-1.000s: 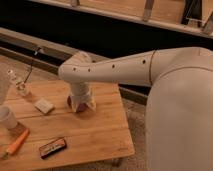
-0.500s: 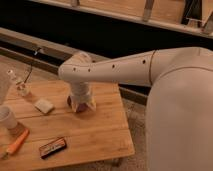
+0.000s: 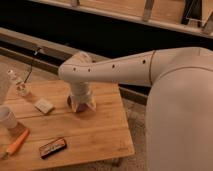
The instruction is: Place the eraser on the white sponge
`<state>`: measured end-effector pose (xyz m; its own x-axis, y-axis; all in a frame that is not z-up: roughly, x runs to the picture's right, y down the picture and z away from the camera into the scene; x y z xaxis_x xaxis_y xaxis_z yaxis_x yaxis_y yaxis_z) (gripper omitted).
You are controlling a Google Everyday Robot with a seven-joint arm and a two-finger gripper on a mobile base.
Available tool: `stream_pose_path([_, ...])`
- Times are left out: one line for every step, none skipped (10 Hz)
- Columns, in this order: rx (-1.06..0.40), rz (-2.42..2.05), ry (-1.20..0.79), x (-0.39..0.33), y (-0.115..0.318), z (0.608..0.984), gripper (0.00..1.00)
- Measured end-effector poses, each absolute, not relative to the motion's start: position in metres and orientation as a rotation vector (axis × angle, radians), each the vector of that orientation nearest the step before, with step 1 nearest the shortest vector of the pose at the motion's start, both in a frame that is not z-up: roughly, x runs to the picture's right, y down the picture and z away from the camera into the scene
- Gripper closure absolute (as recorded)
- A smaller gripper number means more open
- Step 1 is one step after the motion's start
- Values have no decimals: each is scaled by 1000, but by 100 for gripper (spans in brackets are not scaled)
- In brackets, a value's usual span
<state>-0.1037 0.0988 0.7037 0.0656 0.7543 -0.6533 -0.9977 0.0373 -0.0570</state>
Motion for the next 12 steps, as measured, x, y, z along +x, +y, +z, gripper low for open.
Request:
stream_pose_path([-586,1441,523,-104,99,704,35])
stream_pose_path([-585,1440,523,-104,99,703,35])
stream_pose_path([-588,1418,526,-104,102,702,35])
stream_pose_path([-595,1392,521,-107,105,702,35])
stream_pose_path([-602,1357,508,-113,107,700,35])
stream_pose_path([-605,1334,498,-117,107,698,35])
stream_pose_path([-609,1290,483,-122,109,694,35])
stream_pose_path([-612,1263,474,-125,111,692,35])
stream_pose_path([-618,1217,458,-130,116,687,35])
stream_pose_path([-622,1184,445,-136,120,683,35])
stream_pose_path([-624,1166,430,-141,123,681,35])
stream_pose_path([-631,1124,401,-154,132,679,35])
